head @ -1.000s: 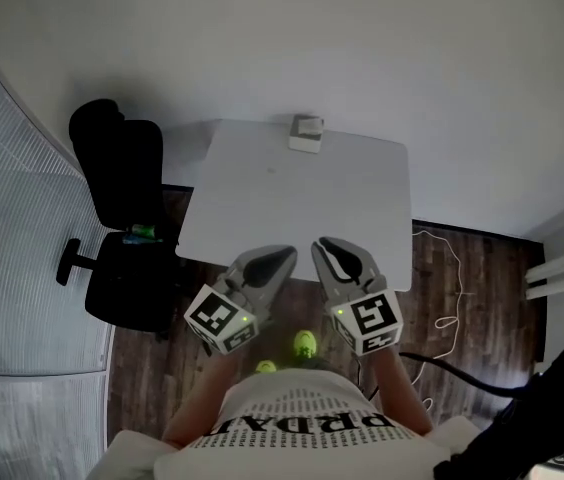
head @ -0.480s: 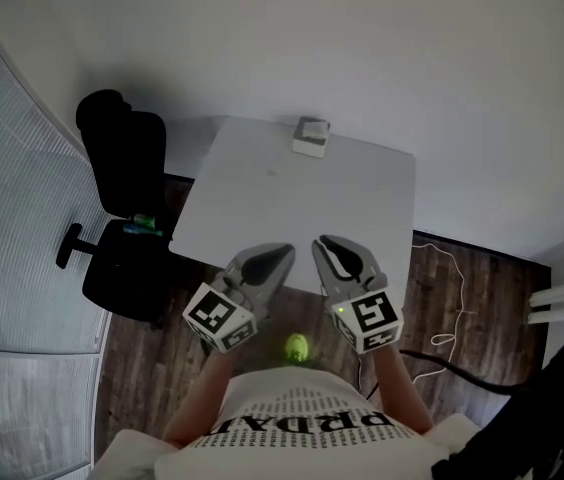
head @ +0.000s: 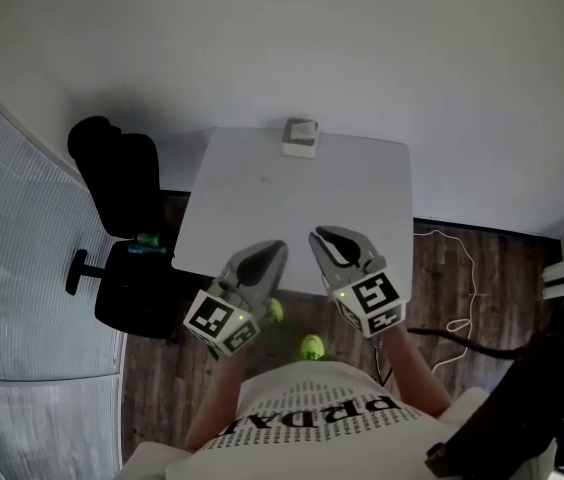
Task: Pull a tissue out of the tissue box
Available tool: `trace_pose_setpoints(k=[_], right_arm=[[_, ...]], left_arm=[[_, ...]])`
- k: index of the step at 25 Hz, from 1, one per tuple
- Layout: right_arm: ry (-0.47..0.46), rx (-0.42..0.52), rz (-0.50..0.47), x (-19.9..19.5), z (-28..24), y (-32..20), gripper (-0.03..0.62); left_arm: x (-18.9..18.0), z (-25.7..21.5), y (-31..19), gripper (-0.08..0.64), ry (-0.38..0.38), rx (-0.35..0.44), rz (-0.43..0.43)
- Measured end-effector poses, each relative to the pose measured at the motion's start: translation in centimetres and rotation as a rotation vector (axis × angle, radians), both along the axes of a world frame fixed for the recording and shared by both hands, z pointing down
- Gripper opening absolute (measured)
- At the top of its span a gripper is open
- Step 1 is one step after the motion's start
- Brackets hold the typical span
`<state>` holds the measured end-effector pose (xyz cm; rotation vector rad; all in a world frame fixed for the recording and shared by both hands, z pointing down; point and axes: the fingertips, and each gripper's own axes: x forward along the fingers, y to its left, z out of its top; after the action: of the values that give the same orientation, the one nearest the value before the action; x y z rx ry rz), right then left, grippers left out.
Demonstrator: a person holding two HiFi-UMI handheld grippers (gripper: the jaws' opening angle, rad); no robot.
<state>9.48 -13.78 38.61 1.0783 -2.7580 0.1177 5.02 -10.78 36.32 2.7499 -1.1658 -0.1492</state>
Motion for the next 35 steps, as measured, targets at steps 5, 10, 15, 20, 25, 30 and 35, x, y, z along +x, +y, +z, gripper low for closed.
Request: trace_pose_setpoints(k=[5,10,15,20,25,30,35], right_arm=[[-0.004,0.013,-0.002,-1.0,-0.5,-1.8,0.046],[0.004,0.005,0.008,-1.6,-0.6,-3.8,0.046],[0.023,0.033,0.022,-2.3,-0.9,-7.5,0.046],[0.022,0.01,0.058,-3.4,-1.3,-10.5,0.046],[0.028,-0.006,0.094,-4.4,-1.1,-13.5,0.046],[0.024,-0.015,0.14,-5.3,-1.1,-16.7,0.046],[0.027,-0.002,0.168,-6.3,-1.1,-19.0,0.046]], left_arm=[[-1.2,-0.2,-2.0,-0.008,0.009,0.009,-0.003],[-1.9,-0.6,-4.8,-0.008,0.015,0.014,0.014],[-2.6,-0.8,-8.4,-0.008,0.016,0.024,0.048],[-3.6,-0.6,-11.5,-0.008,0.011,0.029,0.092],[-5.2,-0.4,-14.7,-0.008,0.011,0.014,0.12],[-6.5,-0.3,-18.2,-0.008,0.019,-0.001,0.141],[-6.7,-0.9,-20.9,-0.008,0.026,0.017,0.192]])
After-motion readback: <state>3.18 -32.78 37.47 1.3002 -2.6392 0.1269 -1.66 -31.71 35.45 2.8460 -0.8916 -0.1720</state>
